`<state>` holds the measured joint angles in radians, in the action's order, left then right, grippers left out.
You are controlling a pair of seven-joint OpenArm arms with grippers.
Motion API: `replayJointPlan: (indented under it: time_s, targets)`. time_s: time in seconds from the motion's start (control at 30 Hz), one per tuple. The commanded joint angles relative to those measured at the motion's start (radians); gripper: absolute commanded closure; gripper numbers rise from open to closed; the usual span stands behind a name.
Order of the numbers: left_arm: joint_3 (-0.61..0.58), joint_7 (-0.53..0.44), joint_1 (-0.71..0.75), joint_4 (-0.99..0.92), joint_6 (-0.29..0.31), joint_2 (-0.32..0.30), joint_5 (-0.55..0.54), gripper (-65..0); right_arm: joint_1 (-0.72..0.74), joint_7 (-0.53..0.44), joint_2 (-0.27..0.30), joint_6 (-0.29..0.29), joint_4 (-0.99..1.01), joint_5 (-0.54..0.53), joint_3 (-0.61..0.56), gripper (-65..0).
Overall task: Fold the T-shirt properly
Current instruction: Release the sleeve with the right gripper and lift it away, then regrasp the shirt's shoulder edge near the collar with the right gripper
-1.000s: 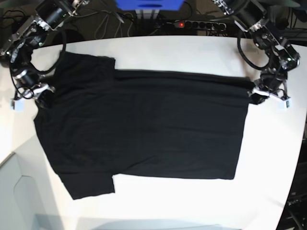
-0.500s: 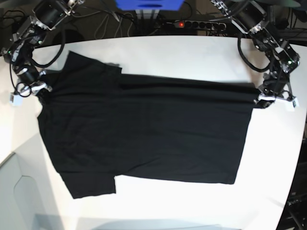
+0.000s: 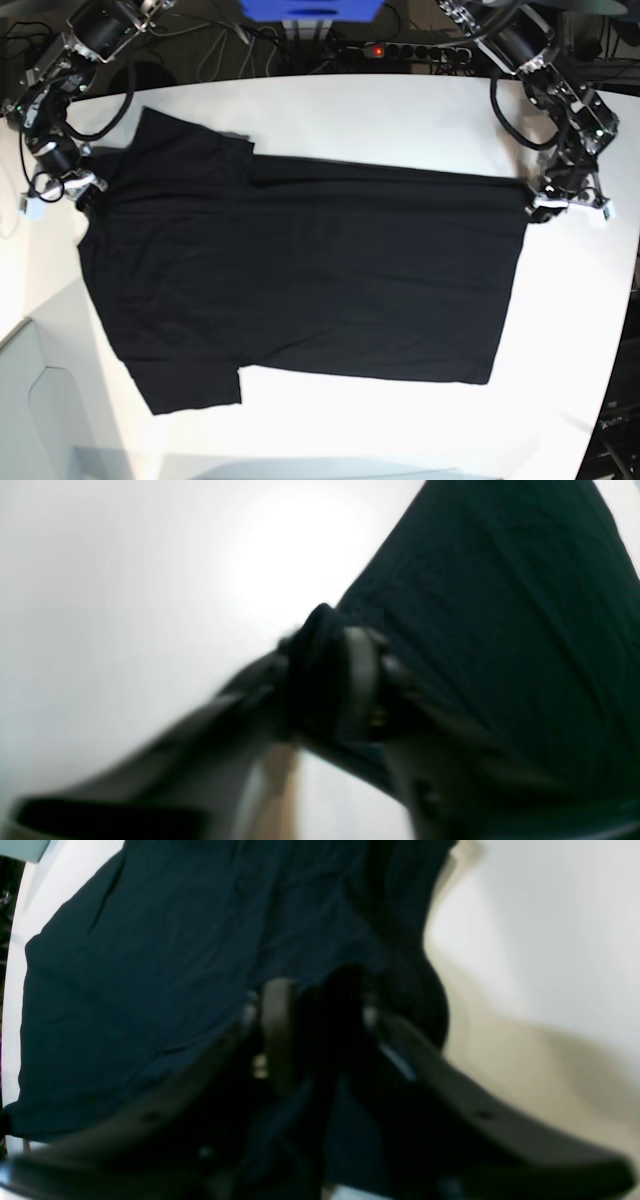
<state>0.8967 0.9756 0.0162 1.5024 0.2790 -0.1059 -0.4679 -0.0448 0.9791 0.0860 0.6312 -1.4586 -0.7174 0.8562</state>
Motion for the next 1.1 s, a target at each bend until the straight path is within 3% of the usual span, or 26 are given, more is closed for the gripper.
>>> replayJointPlan:
  time_s: [0.0,0.07,0.2,0.43,0.53,0.67,0.9,1.07]
  targets:
    - [0.003,-0.016,-0.014,0.019,-0.001,-0.018,-0.021,-23.7,0.009,-0.019,0.019,-0.003,-0.018,-0.023,0.002,-24.1]
    - [0.003,-0.016,-0.014,0.019,-0.001,-0.018,-0.022,-26.8,0.009,-0.019,0.019,-0.003,-0.02,-0.023,0.002,-26.5]
    - [0.003,-0.016,-0.014,0.019,-0.001,-0.018,-0.022,-27.0,0.01,-0.019,0.021,-0.003,-0.024,-0.026,0.015,-25.7]
    - [0.003,-0.016,-0.009,0.019,-0.001,-0.018,-0.022,-27.0,0.007,-0.013,0.014,-0.003,-0.126,-0.026,0.154,-25.6]
    - [0.003,-0.016,-0.009,0.019,-0.001,-0.018,-0.022,-27.0,-0.019,0.057,0.011,-0.003,-0.166,-0.026,0.212,-25.6]
    - [0.003,-0.016,-0.008,0.019,-0.001,-0.018,-0.022,-27.0,-0.071,0.157,-0.042,-0.001,-0.224,-0.028,0.283,-25.6]
    - [0.0,-0.016,-0.008,0.019,-0.001,-0.018,-0.022,-27.0,-0.183,0.228,-0.148,0.003,-0.327,-0.029,0.295,-25.6]
    - [0.0,-0.016,-0.008,0.019,-0.001,-0.018,-0.022,-27.0,-0.178,0.283,-0.156,0.005,-0.313,-0.029,0.285,-25.6]
